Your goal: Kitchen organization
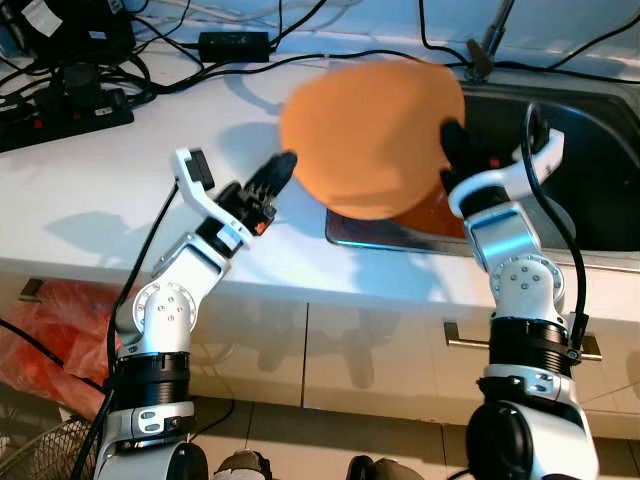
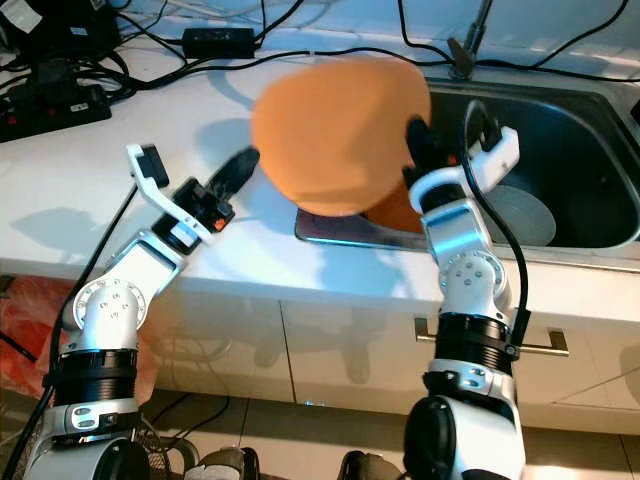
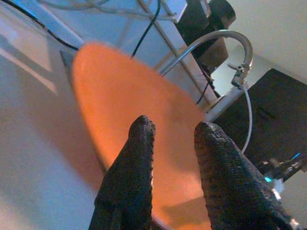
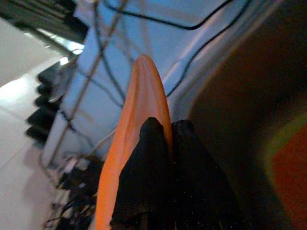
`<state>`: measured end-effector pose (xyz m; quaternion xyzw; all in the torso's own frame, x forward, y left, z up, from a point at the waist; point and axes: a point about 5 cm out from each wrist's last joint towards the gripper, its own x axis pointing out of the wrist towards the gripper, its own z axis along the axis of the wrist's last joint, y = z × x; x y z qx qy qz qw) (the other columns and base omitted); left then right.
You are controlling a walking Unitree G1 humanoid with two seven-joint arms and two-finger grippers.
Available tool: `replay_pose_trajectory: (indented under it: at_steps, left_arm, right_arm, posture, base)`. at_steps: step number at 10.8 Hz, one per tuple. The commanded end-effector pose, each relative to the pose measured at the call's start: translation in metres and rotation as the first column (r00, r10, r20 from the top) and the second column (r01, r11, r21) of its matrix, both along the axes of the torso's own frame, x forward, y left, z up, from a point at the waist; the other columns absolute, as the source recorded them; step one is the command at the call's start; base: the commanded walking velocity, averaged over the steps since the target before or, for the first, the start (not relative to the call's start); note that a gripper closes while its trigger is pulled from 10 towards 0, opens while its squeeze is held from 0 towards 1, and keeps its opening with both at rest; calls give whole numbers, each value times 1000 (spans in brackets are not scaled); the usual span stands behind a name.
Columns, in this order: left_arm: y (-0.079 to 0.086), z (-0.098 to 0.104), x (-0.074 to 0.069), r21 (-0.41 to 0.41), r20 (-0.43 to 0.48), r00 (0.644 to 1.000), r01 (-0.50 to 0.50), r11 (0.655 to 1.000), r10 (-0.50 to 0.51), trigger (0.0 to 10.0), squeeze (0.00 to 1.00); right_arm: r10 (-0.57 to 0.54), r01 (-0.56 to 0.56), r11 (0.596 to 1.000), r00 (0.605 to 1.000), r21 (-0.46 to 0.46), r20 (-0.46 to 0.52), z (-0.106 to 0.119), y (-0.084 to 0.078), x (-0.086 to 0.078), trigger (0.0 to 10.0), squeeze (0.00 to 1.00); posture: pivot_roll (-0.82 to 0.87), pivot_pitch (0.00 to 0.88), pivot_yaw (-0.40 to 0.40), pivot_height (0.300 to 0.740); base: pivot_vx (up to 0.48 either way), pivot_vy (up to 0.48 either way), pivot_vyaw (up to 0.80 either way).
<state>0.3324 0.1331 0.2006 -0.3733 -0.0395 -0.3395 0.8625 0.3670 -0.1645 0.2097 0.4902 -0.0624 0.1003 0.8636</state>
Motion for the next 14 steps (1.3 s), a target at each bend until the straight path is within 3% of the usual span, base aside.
replay_pose_trajectory:
  at_steps: [1,3,4,9,10,11,12,13,14]
  left_arm:
    - [-3,3,-3,-4,19,999,28,1000,-28,10000,1000]
    - [-3,1,-2,10,13,1000,18,1000,-19,10000,1000]
    - [-3,1,-3,16,14,1000,16,1000,-16,10000,0]
    - [0,-1,-1,55,5,1000,-28,998,27,10000,0]
    - [2,3,1,137,31,996,-91,986,87,10000,0]
    - [4,8,6,321,94,979,-200,926,178,10000,0]
    - [-1,15,7,461,179,964,-261,848,199,10000,0]
    - [-8,21,5,514,233,955,-279,811,181,10000,0]
    - [-11,23,5,518,247,953,-282,808,175,10000,0]
  right_arm:
    - [-38,37,999,997,21,62,16,-8,1,0,0]
    - [-68,67,997,996,24,64,18,-15,2,0,0]
    - [-86,84,996,994,32,63,18,-19,3,0,0]
    - [-238,235,970,970,59,53,20,-50,3,0,0]
    - [-284,283,959,957,18,54,20,-56,2,0,0]
    - [-308,310,950,949,-20,64,21,-60,2,471,0]
    - [-319,324,941,946,-95,62,19,-57,2,10000,0]
    - [-318,326,933,945,-156,71,17,-53,3,10000,0]
    - [-318,326,929,945,-175,75,17,-51,3,10000,0]
  posture:
    - [50,119,-9,740]
    - [49,120,-8,740]
    - [49,119,-8,740]
    - [50,120,-6,740]
    - [50,119,-6,740]
    - [53,118,-7,740]
    - [55,117,-7,740]
    - [56,114,-8,740]
    - [56,114,-9,740]
  base:
    - [0,0,0]
    - [0,0,0]
    - [0,0,0]
    - [0,0,0]
    - [0,0,0]
    - [0,0,0]
    - [0,0,0]
    - [0,0,0]
    - [0,0,0]
